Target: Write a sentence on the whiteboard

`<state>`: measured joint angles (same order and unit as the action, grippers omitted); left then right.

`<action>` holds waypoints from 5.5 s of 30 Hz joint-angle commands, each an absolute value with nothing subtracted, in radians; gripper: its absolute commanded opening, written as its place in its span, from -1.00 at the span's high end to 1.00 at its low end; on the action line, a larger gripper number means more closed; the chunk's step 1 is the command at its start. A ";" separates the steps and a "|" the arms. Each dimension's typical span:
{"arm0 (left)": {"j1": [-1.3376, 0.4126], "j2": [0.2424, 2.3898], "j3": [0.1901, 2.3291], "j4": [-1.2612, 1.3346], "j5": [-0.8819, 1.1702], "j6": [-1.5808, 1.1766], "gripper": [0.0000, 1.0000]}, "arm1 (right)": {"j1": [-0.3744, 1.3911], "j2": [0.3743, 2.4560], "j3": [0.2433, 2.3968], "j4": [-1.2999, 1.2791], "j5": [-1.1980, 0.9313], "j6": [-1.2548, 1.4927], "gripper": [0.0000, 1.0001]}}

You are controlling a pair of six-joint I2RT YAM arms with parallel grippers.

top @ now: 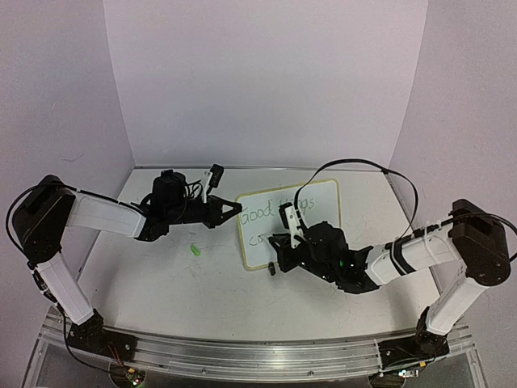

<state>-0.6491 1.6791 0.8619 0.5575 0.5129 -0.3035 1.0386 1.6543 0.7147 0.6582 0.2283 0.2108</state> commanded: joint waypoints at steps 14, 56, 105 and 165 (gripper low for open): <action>-0.646 1.663 0.886 0.546 0.459 -0.236 1.00 | 1.029 1.520 0.634 0.748 0.204 0.170 1.00; -0.646 1.661 0.891 0.538 0.461 -0.233 1.00 | 1.021 1.634 0.709 0.687 0.248 0.161 1.00; -0.647 1.654 0.888 0.532 0.460 -0.227 1.00 | 1.023 1.637 0.716 0.654 0.263 0.208 1.00; -0.646 1.661 0.894 0.529 0.459 -0.220 1.00 | 1.021 1.618 0.684 0.583 0.304 0.269 1.00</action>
